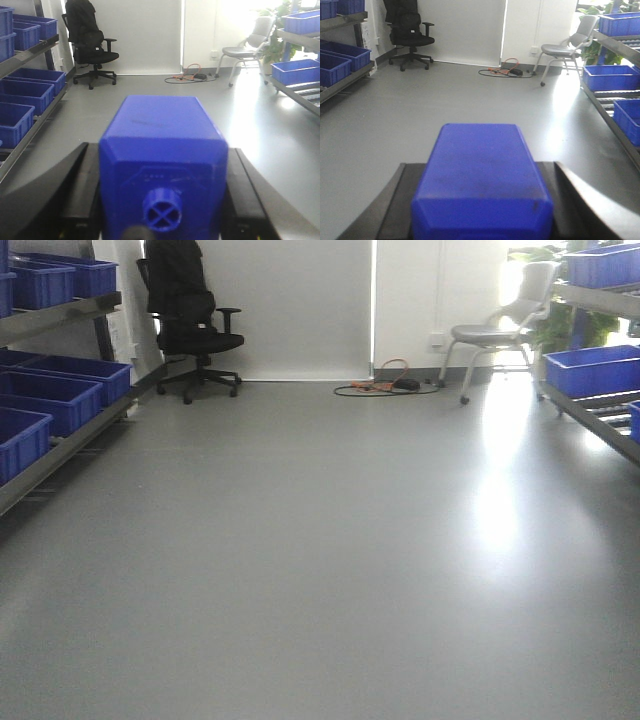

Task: Pick and sort blue part to right shelf
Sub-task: 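Drive the base down the aisle to the shelf of blue bins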

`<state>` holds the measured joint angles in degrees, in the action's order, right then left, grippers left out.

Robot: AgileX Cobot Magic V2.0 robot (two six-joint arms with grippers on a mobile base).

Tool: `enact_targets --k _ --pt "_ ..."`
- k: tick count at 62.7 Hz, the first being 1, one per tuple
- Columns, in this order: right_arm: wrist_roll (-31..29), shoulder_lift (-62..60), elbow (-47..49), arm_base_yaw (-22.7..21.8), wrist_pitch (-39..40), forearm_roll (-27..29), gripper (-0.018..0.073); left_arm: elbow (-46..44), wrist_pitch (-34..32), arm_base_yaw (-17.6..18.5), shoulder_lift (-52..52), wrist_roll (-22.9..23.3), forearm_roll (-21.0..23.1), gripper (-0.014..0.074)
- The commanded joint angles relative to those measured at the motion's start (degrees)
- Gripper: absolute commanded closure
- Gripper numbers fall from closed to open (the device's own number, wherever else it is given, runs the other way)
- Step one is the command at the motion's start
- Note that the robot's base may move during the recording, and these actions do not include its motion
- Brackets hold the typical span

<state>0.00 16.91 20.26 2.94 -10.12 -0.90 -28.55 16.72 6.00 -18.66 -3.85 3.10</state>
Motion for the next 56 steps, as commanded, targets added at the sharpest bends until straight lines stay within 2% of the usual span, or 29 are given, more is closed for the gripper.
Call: enact_targets --k 1,56 --pt "0.0 0.4 1.6 -0.4 5.3 -0.5 0.0177 -1.6 -5.2 0.0 -0.5 0.5 0.1 0.0263" --pt "0.0 0.4 1.6 -0.4 5.3 -0.5 0.0177 -1.6 -5.2 0.0 -0.5 0.5 0.1 0.0263"
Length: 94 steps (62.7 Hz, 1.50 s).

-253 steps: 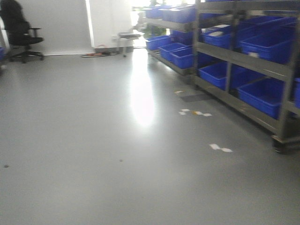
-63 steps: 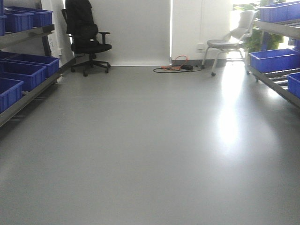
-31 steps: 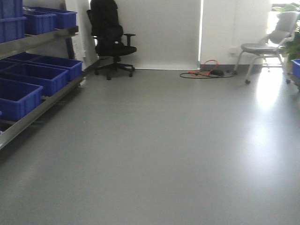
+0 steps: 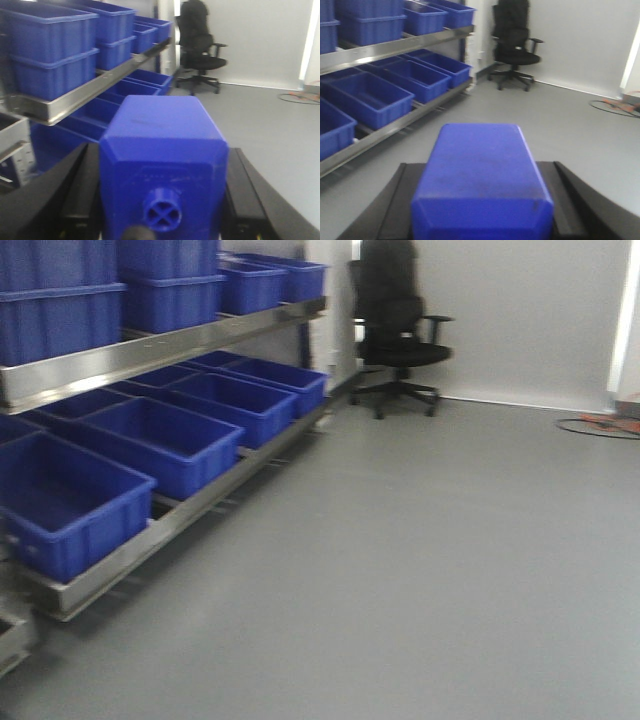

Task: Pick and sort blue part to right shelf
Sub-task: 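Drive the base down the aisle to the shelf of blue bins, then position both held bottles above the blue bins on the shelf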

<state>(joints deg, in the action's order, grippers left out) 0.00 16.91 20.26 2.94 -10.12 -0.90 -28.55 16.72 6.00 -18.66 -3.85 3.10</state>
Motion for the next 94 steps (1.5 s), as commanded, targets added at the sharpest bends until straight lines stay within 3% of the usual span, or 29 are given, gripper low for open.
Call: enact_targets --k 1,94 --pt "0.0 0.4 1.6 -0.4 5.3 -0.5 0.0177 -1.6 -5.2 0.0 -0.5 0.5 0.1 0.0263" --pt "0.0 0.4 1.6 -0.4 5.3 -0.5 0.0177 -1.6 -5.2 0.0 -0.5 0.5 0.1 0.0263"
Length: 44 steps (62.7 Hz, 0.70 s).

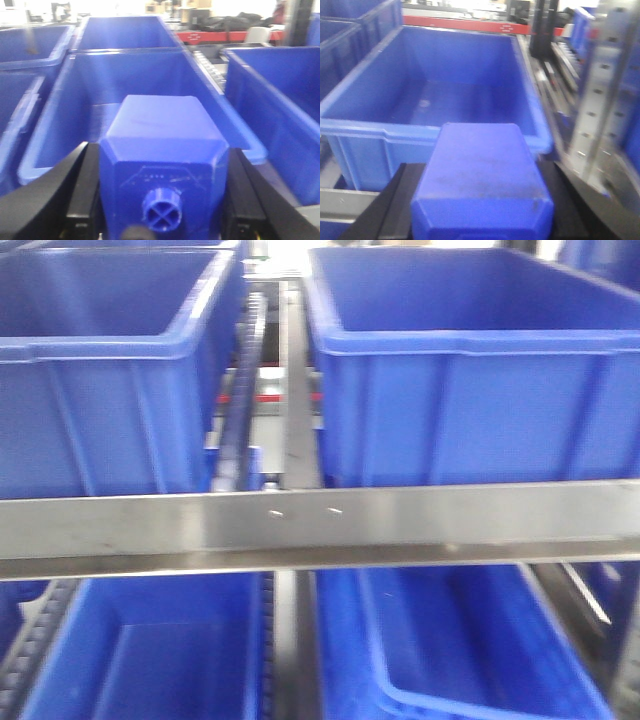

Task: Pick and sort blue part to right shelf
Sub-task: 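Position both held bottles above the blue bins on the shelf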

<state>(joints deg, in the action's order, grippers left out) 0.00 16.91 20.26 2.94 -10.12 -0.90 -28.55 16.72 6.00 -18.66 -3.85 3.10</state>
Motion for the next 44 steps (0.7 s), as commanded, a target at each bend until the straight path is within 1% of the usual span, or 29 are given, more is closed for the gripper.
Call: enact_targets --k 1,44 --pt "0.0 0.4 1.6 -0.4 5.3 -0.5 0.0177 -1.6 -5.2 0.0 -0.5 0.5 0.1 0.0263" --pt "0.0 0.4 1.6 -0.4 5.3 -0.5 0.0177 -1.6 -5.2 0.0 -0.5 0.5 0.1 0.0263"
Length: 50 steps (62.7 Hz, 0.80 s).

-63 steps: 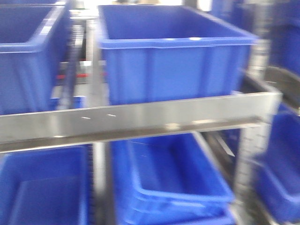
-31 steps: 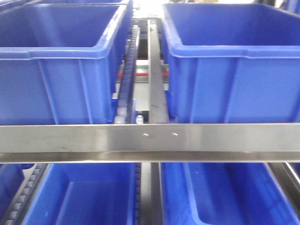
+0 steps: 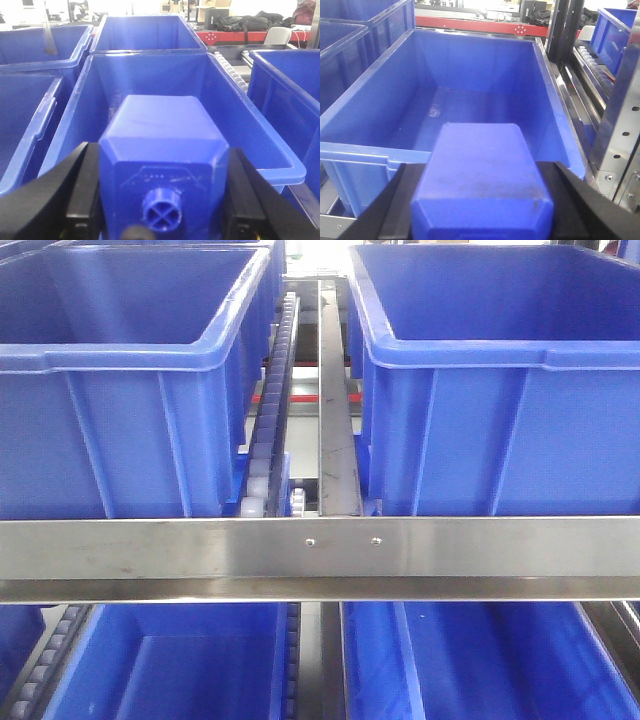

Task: Pick and sort blue part to right shelf
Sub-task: 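Position both held bottles above the blue bins on the shelf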

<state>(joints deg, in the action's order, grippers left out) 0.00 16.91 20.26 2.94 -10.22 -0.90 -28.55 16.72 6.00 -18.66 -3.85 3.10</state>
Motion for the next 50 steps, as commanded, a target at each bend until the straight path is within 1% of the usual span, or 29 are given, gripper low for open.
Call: enact_targets --k 1,50 --pt "0.0 0.4 1.6 -0.4 5.3 -0.5 0.0177 -1.6 -5.2 0.0 -0.5 0.5 0.1 0.0263" --pt "0.0 0.4 1.6 -0.4 5.3 -0.5 0.0177 -1.6 -5.2 0.0 -0.5 0.5 0.1 0.0263"
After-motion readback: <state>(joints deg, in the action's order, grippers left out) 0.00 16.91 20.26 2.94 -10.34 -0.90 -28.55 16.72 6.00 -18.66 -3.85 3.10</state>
